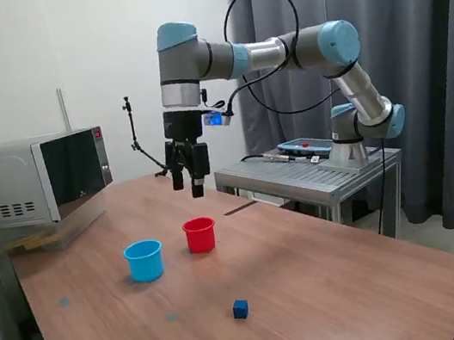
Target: Place red objects in the red bin, and blue objects in the blue bin.
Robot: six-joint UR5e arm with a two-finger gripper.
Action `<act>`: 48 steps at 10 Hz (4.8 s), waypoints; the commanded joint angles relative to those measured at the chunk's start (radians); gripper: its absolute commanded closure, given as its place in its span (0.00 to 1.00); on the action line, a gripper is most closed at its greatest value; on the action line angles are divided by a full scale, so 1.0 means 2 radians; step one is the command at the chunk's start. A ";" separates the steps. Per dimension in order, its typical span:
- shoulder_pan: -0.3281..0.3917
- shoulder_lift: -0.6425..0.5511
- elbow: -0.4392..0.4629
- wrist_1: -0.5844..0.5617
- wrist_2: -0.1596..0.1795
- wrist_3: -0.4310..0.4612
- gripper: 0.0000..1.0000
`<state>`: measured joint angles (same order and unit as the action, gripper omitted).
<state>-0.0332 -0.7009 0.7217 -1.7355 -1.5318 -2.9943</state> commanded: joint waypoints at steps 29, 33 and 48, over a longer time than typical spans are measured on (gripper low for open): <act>0.049 0.110 -0.024 -0.023 0.003 -0.317 0.00; 0.053 0.138 -0.039 -0.020 0.041 -0.319 0.00; 0.047 0.154 -0.026 -0.023 0.034 -0.325 0.00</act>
<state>0.0614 -0.3927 0.6690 -1.7820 -1.4635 -3.6450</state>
